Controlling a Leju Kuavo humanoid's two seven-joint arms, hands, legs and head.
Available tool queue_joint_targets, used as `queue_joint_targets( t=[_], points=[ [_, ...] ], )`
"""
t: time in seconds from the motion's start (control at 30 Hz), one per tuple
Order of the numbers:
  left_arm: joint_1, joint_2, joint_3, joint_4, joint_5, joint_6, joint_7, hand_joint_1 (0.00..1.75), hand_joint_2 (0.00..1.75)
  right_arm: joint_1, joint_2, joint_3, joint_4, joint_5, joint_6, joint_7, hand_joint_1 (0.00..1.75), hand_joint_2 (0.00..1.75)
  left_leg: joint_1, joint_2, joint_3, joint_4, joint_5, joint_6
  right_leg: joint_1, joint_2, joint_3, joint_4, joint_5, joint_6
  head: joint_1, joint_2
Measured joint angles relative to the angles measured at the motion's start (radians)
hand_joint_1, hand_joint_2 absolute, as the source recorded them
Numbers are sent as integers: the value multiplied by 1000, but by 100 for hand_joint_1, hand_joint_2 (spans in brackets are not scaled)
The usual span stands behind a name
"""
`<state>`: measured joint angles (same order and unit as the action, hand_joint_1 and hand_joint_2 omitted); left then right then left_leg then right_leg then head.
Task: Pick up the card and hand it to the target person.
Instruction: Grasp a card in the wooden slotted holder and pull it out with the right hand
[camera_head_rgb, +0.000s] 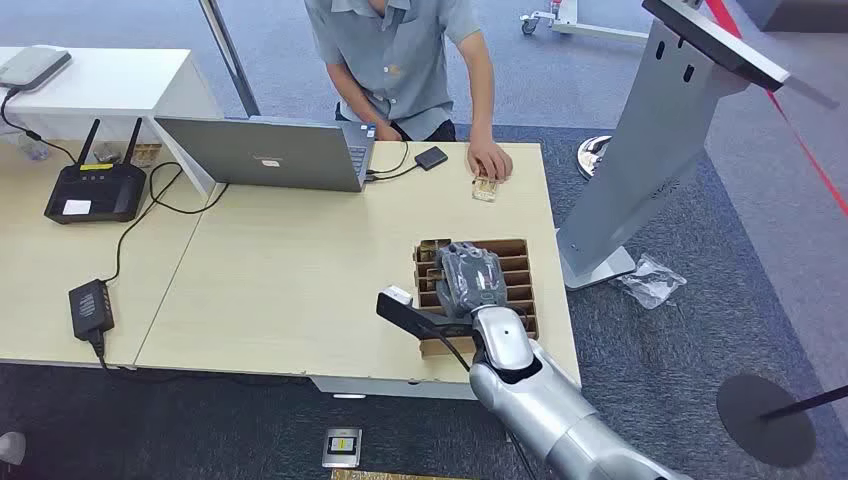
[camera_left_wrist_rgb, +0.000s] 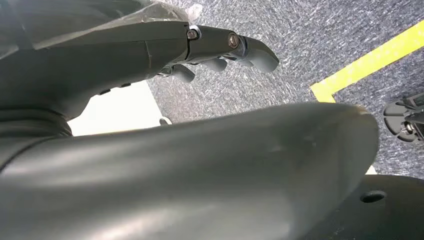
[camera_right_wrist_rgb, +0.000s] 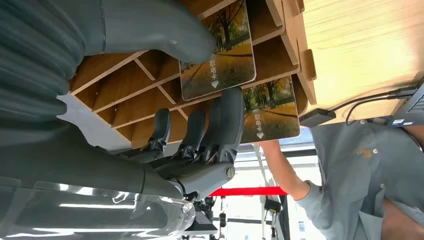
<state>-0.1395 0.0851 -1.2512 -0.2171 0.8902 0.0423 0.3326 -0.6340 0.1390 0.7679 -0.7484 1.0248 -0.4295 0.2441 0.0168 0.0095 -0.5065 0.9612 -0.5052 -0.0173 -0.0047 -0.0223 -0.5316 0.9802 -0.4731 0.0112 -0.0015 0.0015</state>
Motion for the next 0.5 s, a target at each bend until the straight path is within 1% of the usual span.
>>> queue_joint_targets(
  t=[0.27,0.37,0.43,0.5],
  points=[
    [0,0,0,0,4,0,2,0,0,-10,5,-1,25,-4,-9,-16,94,175,0,0,0,0,0,0,0,0,0,0,0,0,0,0],
    [0,0,0,0,8,0,2,0,0,-15,8,-1,37,-6,-15,-18,97,175,0,0,0,0,0,0,0,0,0,0,0,0,0,0],
    [0,0,0,0,9,0,2,0,0,-19,9,-1,44,-7,-17,-18,106,175,0,0,0,0,0,0,0,0,0,0,0,0,0,0],
    [0,0,0,0,9,0,2,0,0,-22,11,-2,49,-8,-18,-19,124,175,0,0,0,0,0,0,0,0,0,0,0,0,0,0]
  ],
)
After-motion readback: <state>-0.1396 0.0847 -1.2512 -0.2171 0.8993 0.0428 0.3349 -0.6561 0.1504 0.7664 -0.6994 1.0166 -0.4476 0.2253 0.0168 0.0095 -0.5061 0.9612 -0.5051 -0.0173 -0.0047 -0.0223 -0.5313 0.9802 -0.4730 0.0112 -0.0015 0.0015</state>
